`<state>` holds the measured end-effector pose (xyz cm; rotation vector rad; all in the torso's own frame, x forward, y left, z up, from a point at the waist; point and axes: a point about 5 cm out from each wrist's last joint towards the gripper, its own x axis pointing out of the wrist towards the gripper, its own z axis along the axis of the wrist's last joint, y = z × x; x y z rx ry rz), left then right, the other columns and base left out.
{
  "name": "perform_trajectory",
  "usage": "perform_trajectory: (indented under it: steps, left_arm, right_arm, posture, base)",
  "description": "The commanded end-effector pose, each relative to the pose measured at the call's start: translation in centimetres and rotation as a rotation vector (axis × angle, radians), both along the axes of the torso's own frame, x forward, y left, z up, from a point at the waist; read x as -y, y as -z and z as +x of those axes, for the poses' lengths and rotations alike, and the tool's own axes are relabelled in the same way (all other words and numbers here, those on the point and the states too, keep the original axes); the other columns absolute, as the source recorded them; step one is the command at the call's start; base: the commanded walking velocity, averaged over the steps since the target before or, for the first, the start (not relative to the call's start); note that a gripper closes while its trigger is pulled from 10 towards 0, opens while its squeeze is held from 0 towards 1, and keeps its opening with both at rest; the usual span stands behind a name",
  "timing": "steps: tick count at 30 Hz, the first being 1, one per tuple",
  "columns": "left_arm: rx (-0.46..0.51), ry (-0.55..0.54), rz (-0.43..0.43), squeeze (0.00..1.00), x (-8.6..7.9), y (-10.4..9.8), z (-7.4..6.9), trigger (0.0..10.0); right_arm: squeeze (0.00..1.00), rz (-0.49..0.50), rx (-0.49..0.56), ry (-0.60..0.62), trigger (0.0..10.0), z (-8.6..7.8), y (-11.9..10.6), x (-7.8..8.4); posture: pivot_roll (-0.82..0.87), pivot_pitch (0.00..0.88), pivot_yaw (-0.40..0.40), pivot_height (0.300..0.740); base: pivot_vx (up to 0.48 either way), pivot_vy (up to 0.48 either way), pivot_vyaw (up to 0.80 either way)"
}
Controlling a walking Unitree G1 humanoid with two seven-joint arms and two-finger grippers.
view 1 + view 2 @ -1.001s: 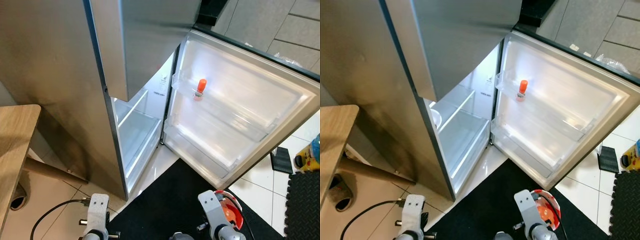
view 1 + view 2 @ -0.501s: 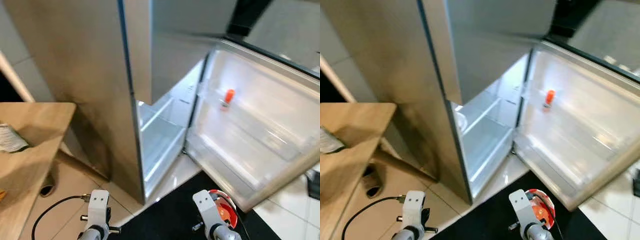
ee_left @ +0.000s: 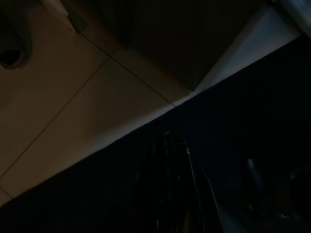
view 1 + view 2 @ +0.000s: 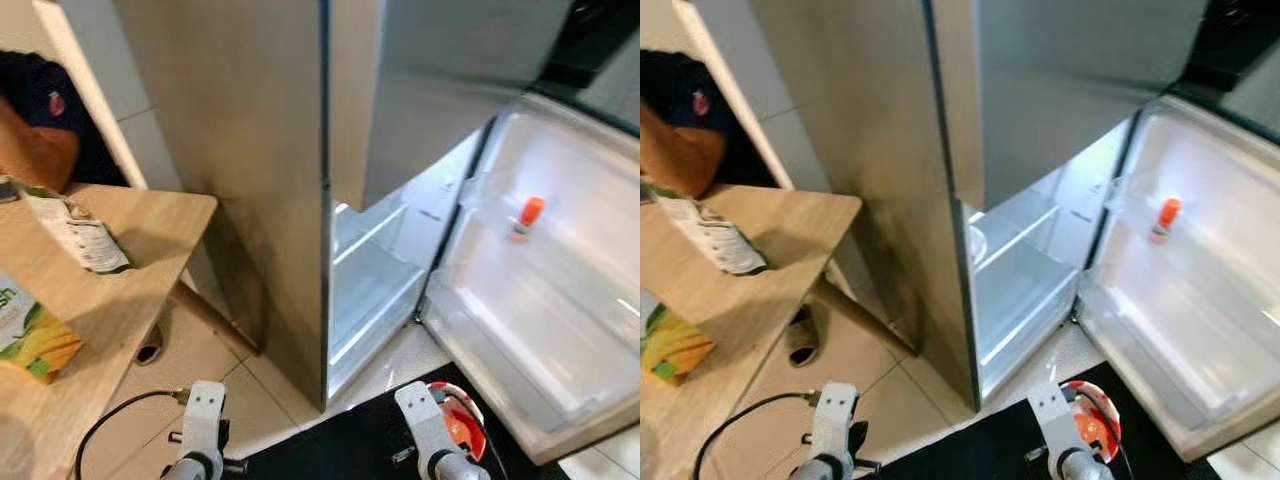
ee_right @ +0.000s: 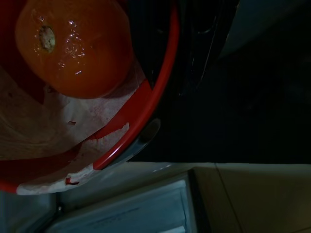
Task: Restocking fridge
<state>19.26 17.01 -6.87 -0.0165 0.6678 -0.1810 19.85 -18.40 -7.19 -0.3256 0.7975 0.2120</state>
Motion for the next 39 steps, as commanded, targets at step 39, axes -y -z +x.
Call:
perform_trajectory:
  steps: [39]
  left_arm:
    - [-0.037, -0.029, -0.010, 0.00, -0.3, 0.7, -1.4, 10.0]
  right_arm:
    - [0.00, -0.046, -0.043, -0.017, 10.0, -1.9, 0.8, 1.0]
  posture:
    - [-0.17, 0.130, 0.013, 0.740]
  base:
    - [0.000, 0.000, 0.43]
